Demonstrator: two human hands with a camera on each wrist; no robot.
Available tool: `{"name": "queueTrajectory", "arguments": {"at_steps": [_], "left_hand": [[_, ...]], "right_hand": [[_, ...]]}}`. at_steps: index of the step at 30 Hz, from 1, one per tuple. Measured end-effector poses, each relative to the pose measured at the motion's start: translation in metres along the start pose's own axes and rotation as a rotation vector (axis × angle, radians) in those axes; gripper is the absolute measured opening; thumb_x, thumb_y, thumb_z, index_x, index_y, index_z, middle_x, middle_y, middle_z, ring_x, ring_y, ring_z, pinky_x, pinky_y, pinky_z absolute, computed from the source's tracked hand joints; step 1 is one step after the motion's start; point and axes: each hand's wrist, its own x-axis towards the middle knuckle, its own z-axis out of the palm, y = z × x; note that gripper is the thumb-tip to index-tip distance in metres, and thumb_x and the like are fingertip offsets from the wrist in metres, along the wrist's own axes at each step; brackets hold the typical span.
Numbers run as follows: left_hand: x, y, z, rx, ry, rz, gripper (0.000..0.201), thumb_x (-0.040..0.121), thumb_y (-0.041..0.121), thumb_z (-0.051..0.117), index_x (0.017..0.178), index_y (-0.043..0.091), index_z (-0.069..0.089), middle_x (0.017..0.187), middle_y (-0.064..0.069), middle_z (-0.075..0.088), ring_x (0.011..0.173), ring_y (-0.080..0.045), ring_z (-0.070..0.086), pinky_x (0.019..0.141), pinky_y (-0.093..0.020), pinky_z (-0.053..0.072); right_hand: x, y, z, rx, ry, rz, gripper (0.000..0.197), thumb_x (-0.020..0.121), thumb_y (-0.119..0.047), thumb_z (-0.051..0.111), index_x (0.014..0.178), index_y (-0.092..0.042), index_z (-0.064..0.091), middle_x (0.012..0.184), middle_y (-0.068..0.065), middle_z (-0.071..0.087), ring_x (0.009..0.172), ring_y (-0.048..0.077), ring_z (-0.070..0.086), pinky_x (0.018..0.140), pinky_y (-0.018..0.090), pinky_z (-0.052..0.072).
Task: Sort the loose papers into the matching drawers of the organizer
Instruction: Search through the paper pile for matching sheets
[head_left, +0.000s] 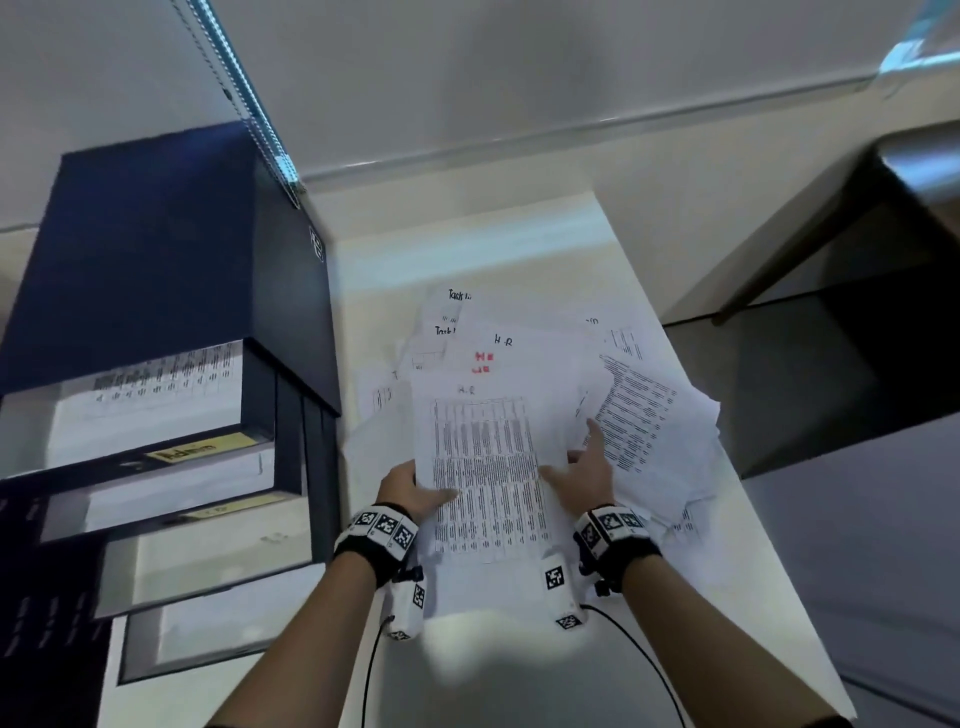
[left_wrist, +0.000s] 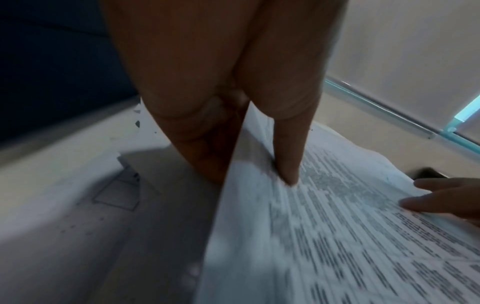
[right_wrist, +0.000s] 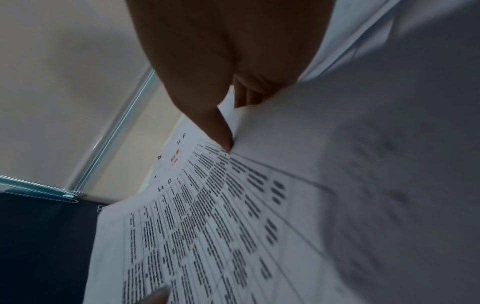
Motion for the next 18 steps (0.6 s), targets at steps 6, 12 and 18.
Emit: {"name": "queueTrajectory", "arguments": {"at_steps": [6,12,18], "left_hand": [[-0.009,0.014,0.009,0.201,0.164,0.186,0.087,0.069,0.037,0.087,0.139,0.002,0.047,0.144,-0.007,0.037,0.134,-0.024,0.038,0.114,-0.029,0.030],[-0.001,0.026,0.011,0.268,0.177,0.286,0.079,0.077,0.030,0.082,0.142,0.005,0.047,0.156,-0.004,0.031,0.143,-0.022,0.028,0.118,-0.030,0.024],[-0.002,0.028,0.016,0.316,0.219,0.433,0.060,0.079,0.013,0.074,0.136,0.005,0.056,0.148,-0.004,0.042,0.134,-0.022,0.037,0.116,-0.029,0.028]], "right_hand": [[-0.007,0.012,-0.010,-0.257,-0.173,0.088,0.010,0.081,-0.012,0.072,0.090,-0.012,0.068,0.075,-0.005,0.064,0.064,0.005,0.058,0.047,0.012,0.039],[-0.004,0.010,-0.007,-0.366,-0.015,0.025,0.015,0.078,-0.009,0.071,0.084,0.004,0.071,0.097,0.009,0.055,0.078,0.022,0.055,0.071,0.026,0.051],[-0.005,0.011,0.002,-0.416,0.009,-0.016,0.019,0.082,-0.015,0.069,0.080,0.004,0.070,0.099,0.014,0.058,0.076,0.022,0.051,0.066,0.022,0.043]]}}
